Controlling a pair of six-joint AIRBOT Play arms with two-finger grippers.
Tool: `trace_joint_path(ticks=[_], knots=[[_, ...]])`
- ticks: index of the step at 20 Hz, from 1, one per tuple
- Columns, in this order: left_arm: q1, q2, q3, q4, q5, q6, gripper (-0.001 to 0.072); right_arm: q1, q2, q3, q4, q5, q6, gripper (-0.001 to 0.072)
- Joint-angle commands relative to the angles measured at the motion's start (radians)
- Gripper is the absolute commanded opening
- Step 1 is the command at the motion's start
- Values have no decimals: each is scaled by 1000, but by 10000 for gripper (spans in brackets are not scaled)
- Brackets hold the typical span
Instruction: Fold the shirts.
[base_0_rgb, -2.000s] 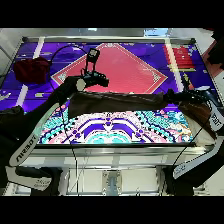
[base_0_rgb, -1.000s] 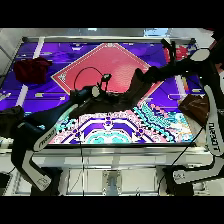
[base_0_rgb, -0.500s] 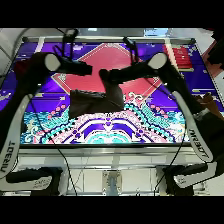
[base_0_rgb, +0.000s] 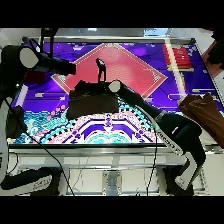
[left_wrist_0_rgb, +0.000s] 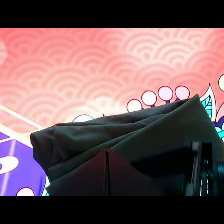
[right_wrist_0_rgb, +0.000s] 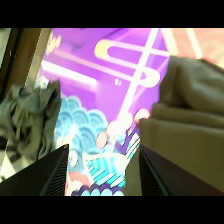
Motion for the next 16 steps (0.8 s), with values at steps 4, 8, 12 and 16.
trace_joint_path(ticks=[4, 8, 12, 16], knots=[[3, 4, 1, 9, -20, 25, 12, -249, 10, 0, -343, 330, 117, 478], [3, 3, 1, 10, 8, 27, 12, -399, 8, -43, -399, 498, 192, 520], [3, 3, 1, 35, 10, 26, 12, -440, -32, -82, -250, 517, 146, 670], [3, 3, -2, 39, 11, 27, 12, -426, -126, -82, -87, 560, 51, 671]])
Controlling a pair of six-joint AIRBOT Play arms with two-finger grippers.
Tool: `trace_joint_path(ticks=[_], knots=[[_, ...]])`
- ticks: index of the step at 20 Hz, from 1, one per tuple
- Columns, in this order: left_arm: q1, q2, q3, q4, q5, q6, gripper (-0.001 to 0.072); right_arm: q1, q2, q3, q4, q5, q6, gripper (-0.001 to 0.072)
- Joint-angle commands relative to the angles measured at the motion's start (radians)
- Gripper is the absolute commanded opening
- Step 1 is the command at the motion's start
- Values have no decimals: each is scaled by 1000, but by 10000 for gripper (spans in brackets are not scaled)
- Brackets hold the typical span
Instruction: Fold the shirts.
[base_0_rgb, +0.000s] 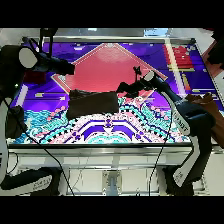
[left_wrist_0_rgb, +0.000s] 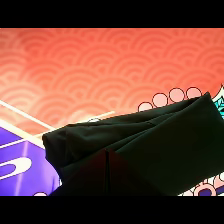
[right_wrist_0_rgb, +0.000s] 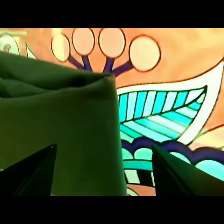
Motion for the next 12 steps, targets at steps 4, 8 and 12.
trace_joint_path(ticks=[4, 8, 12], knots=[[0, 0, -5, 27, 1, 0, 12, 15, -108, -6, 228, 58, -100, 669], [0, 0, -5, 29, 1, 0, 12, 63, -113, -6, 340, 60, -161, 510], [0, 0, -5, 30, -3, 1, 12, 76, -112, -5, 407, 63, -194, 30]])
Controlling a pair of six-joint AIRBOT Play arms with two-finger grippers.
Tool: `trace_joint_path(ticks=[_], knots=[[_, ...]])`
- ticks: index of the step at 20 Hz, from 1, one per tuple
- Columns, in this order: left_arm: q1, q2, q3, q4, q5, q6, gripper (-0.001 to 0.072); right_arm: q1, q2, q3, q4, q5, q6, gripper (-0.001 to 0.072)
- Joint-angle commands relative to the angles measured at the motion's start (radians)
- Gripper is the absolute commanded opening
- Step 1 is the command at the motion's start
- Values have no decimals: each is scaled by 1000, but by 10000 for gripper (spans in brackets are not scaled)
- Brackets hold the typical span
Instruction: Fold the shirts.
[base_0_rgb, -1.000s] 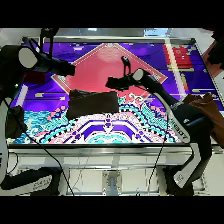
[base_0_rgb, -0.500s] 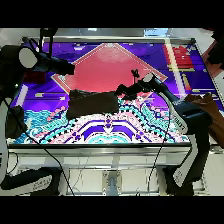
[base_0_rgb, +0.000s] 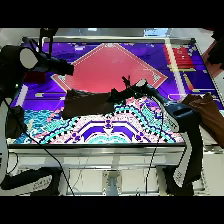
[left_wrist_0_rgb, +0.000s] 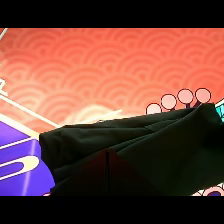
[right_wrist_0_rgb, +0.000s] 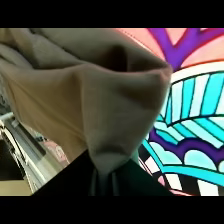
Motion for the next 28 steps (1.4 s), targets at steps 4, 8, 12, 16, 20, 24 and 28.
trace_joint_path(ticks=[4, 8, 12, 16, 20, 24, 28], knots=[[1, -1, 0, 50, -3, 0, 12, -60, 51, 58, 139, -15, -123, 28], [1, -1, 0, 53, -3, 0, 12, -239, 182, 88, 77, -46, -113, 29], [1, -1, 0, 53, 6, -1, 12, -499, 330, 88, -107, 47, 2, 28], [1, -1, 0, 49, 14, -14, 12, -763, 455, 88, -328, 220, 88, 28], [0, -1, 0, 37, 3, -81, 12, -1035, 539, 88, -438, 378, 91, 28], [0, -1, 0, 10, -28, -86, 12, -1262, 582, 87, -521, 515, 90, 28], [0, -1, 0, -47, -53, -85, 12, -1386, 602, 88, -663, 602, 87, 28]])
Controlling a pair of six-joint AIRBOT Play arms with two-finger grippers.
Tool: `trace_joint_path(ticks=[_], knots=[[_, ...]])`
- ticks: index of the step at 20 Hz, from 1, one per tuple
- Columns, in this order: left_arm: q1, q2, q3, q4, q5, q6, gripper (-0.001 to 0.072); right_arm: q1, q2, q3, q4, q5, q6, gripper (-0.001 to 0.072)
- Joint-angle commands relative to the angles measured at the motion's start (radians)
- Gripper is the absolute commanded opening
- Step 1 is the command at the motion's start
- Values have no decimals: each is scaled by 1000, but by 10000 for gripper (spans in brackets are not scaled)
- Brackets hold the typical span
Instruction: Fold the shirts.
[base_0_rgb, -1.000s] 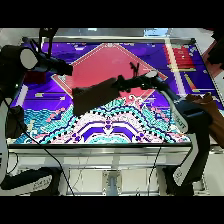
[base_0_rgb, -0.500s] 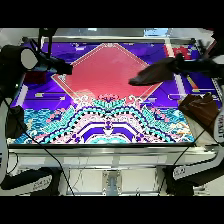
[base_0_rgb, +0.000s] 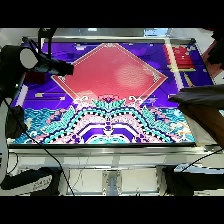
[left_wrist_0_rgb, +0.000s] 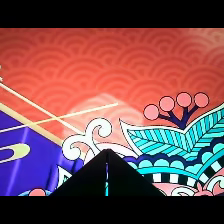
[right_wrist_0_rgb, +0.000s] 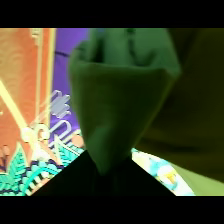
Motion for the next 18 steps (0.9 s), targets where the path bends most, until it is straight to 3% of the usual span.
trace_joint_path(ticks=[1, 3, 7, 9, 13, 15, 18], knots=[[0, 0, 0, -62, -26, -6, 12, -111, 19, 0, -181, 106, -2, 28], [0, 0, 0, -97, -25, -5, 12, -113, 19, 0, -292, 114, -27, 28], [0, 0, 0, -132, -26, -6, 12, -111, 19, -82, -313, 65, -27, 46], [0, 0, 0, -139, -28, -5, 12, -111, 19, -140, -335, 56, -26, 304], [0, 0, 0, -140, -31, -5, 12, -111, 22, -169, -344, 59, -8, 330], [0, 0, 0, -141, -31, -5, 12, -111, 35, -169, -235, 27, 1, 330], [0, 0, 0, -141, -16, -6, 12, -76, 43, -169, 253, -4, -132, 327]])
